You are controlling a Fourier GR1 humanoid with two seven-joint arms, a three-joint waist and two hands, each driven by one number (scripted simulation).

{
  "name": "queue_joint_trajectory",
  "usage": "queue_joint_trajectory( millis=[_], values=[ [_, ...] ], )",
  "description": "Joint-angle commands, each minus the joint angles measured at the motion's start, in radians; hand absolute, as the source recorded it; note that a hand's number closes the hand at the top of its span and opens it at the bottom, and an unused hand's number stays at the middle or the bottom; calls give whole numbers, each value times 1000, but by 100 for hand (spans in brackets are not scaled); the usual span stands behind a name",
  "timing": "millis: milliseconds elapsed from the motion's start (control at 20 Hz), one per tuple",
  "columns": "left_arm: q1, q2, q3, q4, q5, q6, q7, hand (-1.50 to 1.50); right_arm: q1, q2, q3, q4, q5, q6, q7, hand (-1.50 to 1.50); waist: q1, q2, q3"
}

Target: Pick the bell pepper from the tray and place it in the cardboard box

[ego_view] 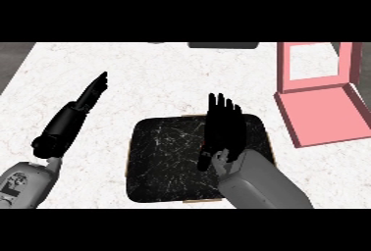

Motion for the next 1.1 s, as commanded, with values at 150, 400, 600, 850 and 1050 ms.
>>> queue_joint_trajectory(
  millis=[150, 400, 600, 850, 1050],
  values=[
    [27, 13, 20, -33, 4, -14, -10, 0, -73, 78, -22, 139, 72, 81, 248, -150, 7, -1, 3],
    [13, -18, 2, -17, -13, -13, 4, 0, -104, 79, -1, 203, 49, 64, 248, -150, 8, 2, 3],
    [31, -4, 23, -40, -9, -11, 19, 0, -79, 80, -34, 217, 68, 105, 248, -150, -5, -3, 4],
    [40, -29, 24, 4, -29, -10, -18, 0, -84, 80, -72, 249, 89, 108, 227, -150, -15, 2, 4],
    [2, -16, 63, 19, -24, -33, -15, 0, -42, 80, -20, 239, 66, 56, 213, -150, -13, 4, 5]
  ],
)
